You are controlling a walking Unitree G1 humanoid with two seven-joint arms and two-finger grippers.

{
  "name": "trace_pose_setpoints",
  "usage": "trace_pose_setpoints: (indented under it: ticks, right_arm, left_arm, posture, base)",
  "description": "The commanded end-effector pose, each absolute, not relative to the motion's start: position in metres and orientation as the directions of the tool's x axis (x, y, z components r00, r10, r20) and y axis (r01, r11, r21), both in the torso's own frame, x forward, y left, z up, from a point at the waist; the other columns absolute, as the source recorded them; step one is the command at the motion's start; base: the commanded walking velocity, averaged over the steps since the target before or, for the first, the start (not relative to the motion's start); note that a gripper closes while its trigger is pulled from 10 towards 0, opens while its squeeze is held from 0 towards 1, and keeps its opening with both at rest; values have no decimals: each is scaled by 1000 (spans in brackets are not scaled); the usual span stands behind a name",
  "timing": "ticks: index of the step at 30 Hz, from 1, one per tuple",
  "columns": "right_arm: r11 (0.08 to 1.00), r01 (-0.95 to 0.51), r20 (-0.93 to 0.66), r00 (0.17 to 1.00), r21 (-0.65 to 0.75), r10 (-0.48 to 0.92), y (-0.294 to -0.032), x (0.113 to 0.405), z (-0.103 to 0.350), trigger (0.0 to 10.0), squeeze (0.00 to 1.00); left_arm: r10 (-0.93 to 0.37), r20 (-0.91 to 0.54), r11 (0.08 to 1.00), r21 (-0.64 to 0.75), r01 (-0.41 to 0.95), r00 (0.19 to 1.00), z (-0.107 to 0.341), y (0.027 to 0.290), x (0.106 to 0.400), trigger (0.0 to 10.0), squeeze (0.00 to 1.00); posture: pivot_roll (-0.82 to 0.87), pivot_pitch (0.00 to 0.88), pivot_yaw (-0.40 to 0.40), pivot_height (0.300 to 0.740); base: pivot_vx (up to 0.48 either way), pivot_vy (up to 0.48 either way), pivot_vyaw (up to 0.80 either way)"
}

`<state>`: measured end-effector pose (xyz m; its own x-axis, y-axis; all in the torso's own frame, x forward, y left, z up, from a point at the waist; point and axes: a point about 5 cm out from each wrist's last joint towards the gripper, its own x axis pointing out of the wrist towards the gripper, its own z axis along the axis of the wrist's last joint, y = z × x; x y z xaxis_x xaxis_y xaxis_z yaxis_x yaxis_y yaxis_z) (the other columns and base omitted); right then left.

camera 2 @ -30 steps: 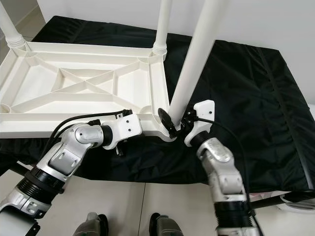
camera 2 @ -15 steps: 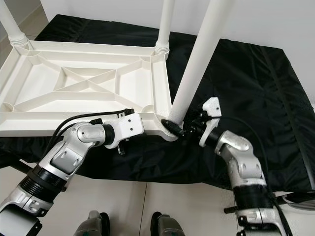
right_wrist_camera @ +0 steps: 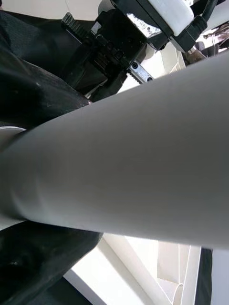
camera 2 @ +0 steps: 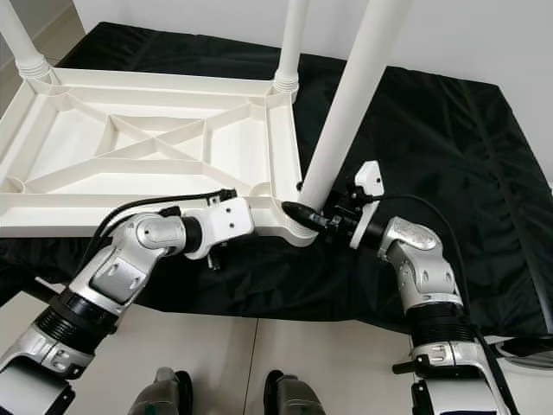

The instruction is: Building children table

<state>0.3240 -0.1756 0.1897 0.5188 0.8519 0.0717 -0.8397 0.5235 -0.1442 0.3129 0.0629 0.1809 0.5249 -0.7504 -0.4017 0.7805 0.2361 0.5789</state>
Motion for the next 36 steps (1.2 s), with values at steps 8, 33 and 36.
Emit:
trace_pose_setpoints:
  ticks: [8,33,36]
  right_arm:
    - [525,-842,92,517,-124,851,-181,322,187,0,0]
    - [710,-701,165,694,-64,701,-141,294,171,0,0]
    - [770,-638,167,757,-19,631,-128,293,166,0,0]
  left_arm:
    - [-769,-336,245,630,737,543,194,57,311,10000,0]
    - [-768,-337,250,626,739,545,193,58,311,10000,0]
    - [-766,-340,251,624,740,546,193,58,310,10000,0]
  posture:
    - [-24,144,-65,740]
    - [-28,159,-69,740]
    - [-25,162,-69,740]
  base:
    - [0,0,0]
    - [0,0,0]
    - [0,0,0]
